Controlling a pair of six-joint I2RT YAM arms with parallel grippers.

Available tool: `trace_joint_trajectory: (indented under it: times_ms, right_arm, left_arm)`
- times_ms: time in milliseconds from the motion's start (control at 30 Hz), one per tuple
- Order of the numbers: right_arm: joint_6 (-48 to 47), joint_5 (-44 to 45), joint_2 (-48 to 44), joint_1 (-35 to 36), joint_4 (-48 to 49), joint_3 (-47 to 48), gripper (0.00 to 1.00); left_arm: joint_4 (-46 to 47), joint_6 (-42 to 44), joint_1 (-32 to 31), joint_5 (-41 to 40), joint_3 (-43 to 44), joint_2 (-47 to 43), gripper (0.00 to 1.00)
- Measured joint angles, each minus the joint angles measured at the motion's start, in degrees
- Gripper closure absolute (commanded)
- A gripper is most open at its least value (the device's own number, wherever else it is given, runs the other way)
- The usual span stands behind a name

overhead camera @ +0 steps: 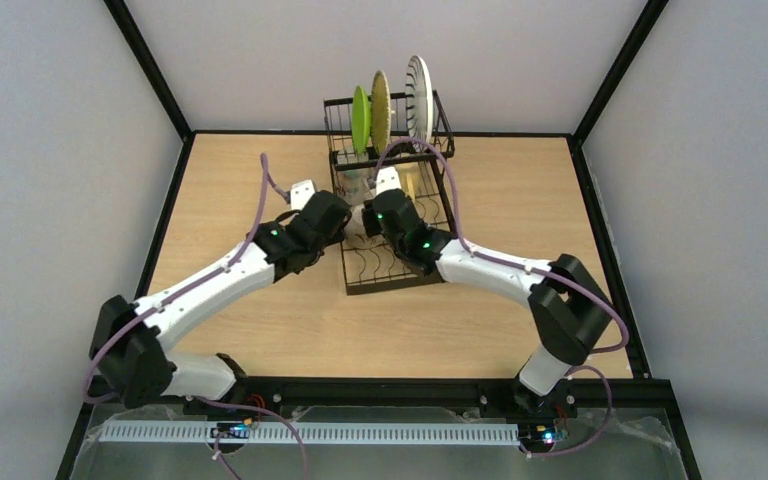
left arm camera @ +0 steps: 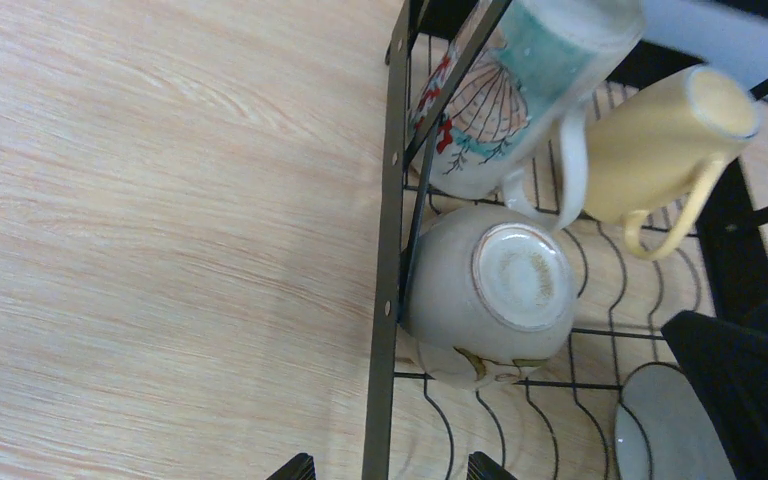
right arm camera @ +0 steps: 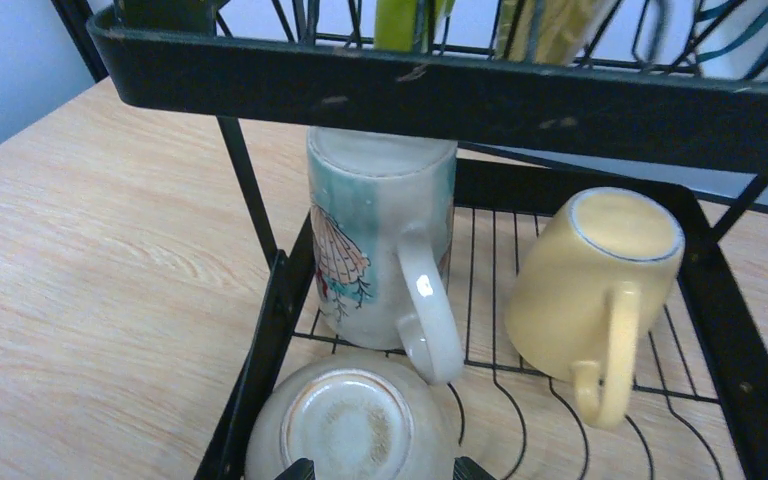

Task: Load the mixed dishes into the dish rack
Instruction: Reset both arms

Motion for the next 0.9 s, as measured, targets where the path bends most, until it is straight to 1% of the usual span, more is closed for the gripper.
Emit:
trace_joint_trajectory:
  times_ms: [100, 133, 167, 200, 267, 300, 500, 667, 800, 900]
  right_arm:
    - [0.0, 0.1, -3.1, 0.0, -4.6, 0.0, 0.17]
    - [0.0, 0.3, -4.6, 0.0, -6.0, 0.1, 0.16]
    - [-0.1, 0.5, -6.4, 0.0, -7.7, 0.2, 0.13]
    - [-0.2, 0.9, -8.2, 0.0, -9.1, 0.4, 0.11]
    - [-0.7, 1.8, -11.9, 0.0, -11.3, 1.0, 0.02]
    - [-1.2, 2.6, -14.0, 0.0, -12.6, 1.7, 0.01]
    - [-3.7, 8.8, -23.0, 0.0, -16.5, 6.3, 0.00]
    - [-5.0, 12.4, -27.5, -1.5, -19.1, 7.3, 0.00]
    - [-4.2, 13.9, -28.6, -6.9, -22.6, 7.3, 0.00]
    - [-3.6, 15.6, -28.7, -11.7, -24.6, 7.3, 0.00]
  left_arm:
    - [0.0, 1.6, 0.0, 0.2, -1.4, -4.9, 0.13]
    - [0.0, 2.5, 0.0, 0.1, -1.6, -6.4, 0.11]
    - [0.1, 3.6, 0.0, 0.1, -1.6, -7.9, 0.09]
    - [0.5, 5.0, 0.0, -0.1, -1.6, -9.3, 0.02]
    - [1.4, 8.2, 0.0, -0.5, -1.6, -12.3, 0.01]
    - [1.9, 9.9, 0.0, -0.9, -1.6, -13.7, 0.01]
    - [3.8, 20.5, 0.0, -4.4, 1.6, -19.2, 0.01]
    - [4.4, 26.2, 1.4, -7.2, 3.9, -21.2, 0.01]
    - [5.2, 28.8, 4.9, -11.0, 3.1, -24.6, 0.01]
    - [9.6, 33.8, 7.5, -12.9, -2.1, -29.7, 0.01]
